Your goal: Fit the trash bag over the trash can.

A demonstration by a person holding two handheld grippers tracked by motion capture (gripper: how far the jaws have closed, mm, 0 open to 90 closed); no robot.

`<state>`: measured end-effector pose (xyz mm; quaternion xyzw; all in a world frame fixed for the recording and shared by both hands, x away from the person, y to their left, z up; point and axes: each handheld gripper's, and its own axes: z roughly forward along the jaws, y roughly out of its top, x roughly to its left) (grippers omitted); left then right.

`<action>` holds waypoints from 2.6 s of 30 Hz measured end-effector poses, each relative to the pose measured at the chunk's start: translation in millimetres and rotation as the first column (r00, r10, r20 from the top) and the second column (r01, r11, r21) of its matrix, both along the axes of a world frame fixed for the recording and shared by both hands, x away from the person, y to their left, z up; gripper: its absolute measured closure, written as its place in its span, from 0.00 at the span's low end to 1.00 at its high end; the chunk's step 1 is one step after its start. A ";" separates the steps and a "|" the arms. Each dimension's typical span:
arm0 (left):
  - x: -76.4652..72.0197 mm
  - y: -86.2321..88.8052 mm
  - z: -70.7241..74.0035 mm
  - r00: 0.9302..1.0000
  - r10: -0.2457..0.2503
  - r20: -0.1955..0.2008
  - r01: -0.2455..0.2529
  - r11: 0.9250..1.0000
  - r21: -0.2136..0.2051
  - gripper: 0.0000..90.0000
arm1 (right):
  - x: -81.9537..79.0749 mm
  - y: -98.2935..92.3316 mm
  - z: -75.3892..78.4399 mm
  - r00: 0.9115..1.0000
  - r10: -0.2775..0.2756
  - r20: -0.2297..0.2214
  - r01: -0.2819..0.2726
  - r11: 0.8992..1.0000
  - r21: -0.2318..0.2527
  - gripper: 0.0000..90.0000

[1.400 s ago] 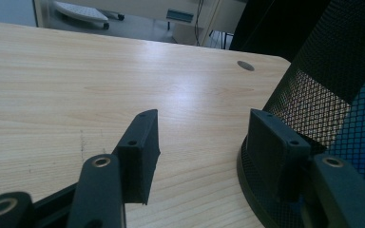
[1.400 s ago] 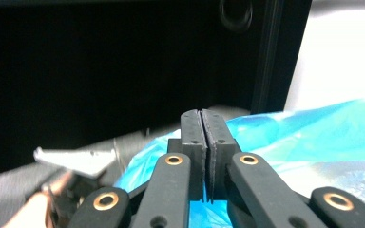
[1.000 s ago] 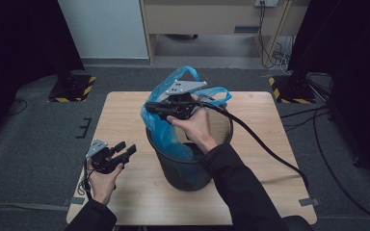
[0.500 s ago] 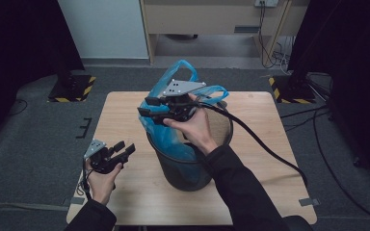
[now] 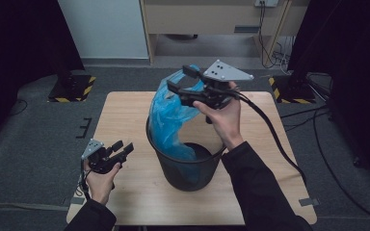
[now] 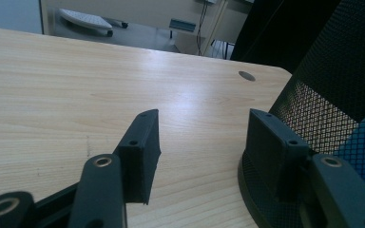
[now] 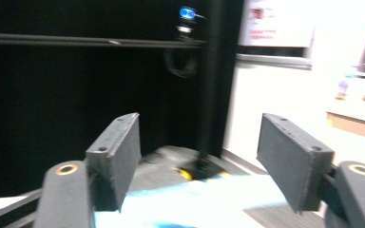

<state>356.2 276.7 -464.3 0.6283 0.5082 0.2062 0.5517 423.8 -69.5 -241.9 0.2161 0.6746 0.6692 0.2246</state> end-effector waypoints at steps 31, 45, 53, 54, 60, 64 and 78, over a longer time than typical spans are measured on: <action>1.0 -30.2 129.6 0.951 -0.075 0.299 0.103 0.992 -0.076 0.48 | 31.2 -111.0 -65.6 0.968 -0.193 -0.162 0.192 0.981 -0.024 0.33; 2.5 -87.7 168.9 0.931 -0.219 0.292 0.227 0.974 0.006 0.46 | 39.8 -103.7 -77.4 0.966 -0.161 -0.202 0.165 0.986 0.004 0.45; 12.5 -104.2 166.4 0.952 -0.210 0.224 0.198 0.977 0.077 0.48 | 56.8 -109.1 -75.3 0.960 -0.200 -0.196 0.204 0.979 -0.002 0.32; 13.5 -104.3 165.8 0.954 -0.209 0.215 0.194 0.977 0.089 0.50 | 58.9 -108.0 -77.3 0.960 -0.193 -0.200 0.197 0.980 -0.001 0.33; 18.2 -100.2 162.6 0.964 -0.200 0.178 0.190 0.979 0.072 0.77 | 59.5 -103.2 -91.7 0.962 -0.139 -0.234 0.142 0.990 -0.004 0.60; 20.1 -94.3 160.4 0.968 -0.186 0.168 0.181 0.982 0.045 0.94 | 54.6 -104.9 -91.4 0.966 -0.101 -0.237 0.103 0.995 -0.002 0.90; -21.2 -57.9 143.8 0.957 -0.206 0.205 0.228 0.969 -0.092 0.99 | 17.6 -138.1 -72.8 0.981 -0.058 -0.184 0.060 0.998 0.005 1.00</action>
